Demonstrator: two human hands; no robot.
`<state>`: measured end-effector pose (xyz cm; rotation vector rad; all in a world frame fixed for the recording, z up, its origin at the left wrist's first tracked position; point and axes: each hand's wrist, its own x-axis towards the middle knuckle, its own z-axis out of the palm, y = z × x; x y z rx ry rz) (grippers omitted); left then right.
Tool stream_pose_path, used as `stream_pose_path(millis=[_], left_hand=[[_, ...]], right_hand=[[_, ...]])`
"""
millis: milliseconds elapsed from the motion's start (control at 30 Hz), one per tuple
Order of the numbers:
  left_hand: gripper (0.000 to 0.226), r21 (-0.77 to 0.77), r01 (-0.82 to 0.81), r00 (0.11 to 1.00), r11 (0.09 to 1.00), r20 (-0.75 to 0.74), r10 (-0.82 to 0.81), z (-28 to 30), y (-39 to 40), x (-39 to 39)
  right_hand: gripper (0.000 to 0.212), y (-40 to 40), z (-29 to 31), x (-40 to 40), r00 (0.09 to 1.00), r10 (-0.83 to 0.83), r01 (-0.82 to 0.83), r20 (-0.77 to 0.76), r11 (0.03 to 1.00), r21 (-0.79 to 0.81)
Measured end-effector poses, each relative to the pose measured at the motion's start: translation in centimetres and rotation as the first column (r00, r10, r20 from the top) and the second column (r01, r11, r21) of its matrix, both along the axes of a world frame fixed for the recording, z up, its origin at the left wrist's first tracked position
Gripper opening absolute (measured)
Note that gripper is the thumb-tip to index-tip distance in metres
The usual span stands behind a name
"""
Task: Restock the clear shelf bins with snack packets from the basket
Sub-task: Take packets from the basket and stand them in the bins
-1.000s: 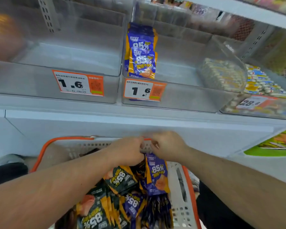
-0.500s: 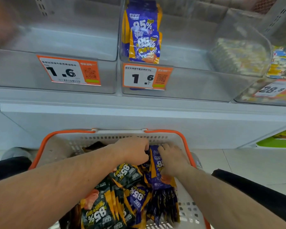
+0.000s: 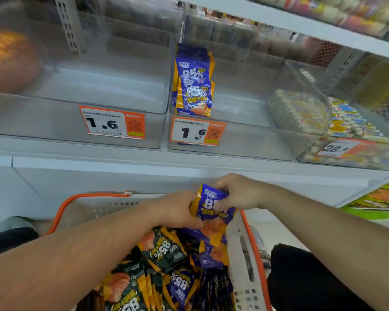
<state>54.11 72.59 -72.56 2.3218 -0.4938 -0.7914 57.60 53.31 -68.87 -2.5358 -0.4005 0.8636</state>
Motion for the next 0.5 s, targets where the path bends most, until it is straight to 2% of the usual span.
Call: stream_pose_path(millis=[100, 233, 367, 433, 467, 500], left_hand=[[0.013, -0.201, -0.106, 0.992, 0.974, 0.053, 0.118, 1.1, 0.6, 0.4], [0.025, -0.457, -0.268, 0.948, 0.848, 0.029, 0.316, 2.8, 1.0, 0.3], [0.03, -0.612, -0.277, 0.927, 0.741, 0.033, 0.374, 5.7, 1.1, -0.2], [0.029, -0.656, -0.27, 0.913, 0.705, 0.059, 0.404, 7.2, 1.2, -0.4], [0.027, -0.681, -0.274, 0.9, 0.68, 0.068, 0.43, 7.9, 1.2, -0.4], [0.026, -0.707, -0.279, 0.888, 0.65, 0.067, 0.454, 8.6, 1.2, -0.4]], right_hand=[[0.015, -0.2, 2.8, 0.0, 0.984, -0.176, 0.177, -0.027, 0.951, 0.254], [0.017, -0.4, 4.8, -0.2, 0.885, -0.465, 0.405, -0.024, 0.745, 0.53], [0.016, -0.6, 6.0, -0.7, 0.832, -0.533, 0.476, -0.15, 0.55, 0.686], [0.044, -0.4, 6.4, -0.6, 0.835, -0.511, 0.475, -0.202, 0.486, 0.733], [0.049, 0.1, 7.1, -0.8, 0.84, -0.503, 0.464, -0.203, 0.472, 0.75], [0.043, 0.5, 7.7, -0.7, 0.842, -0.504, 0.45, -0.191, 0.463, 0.764]])
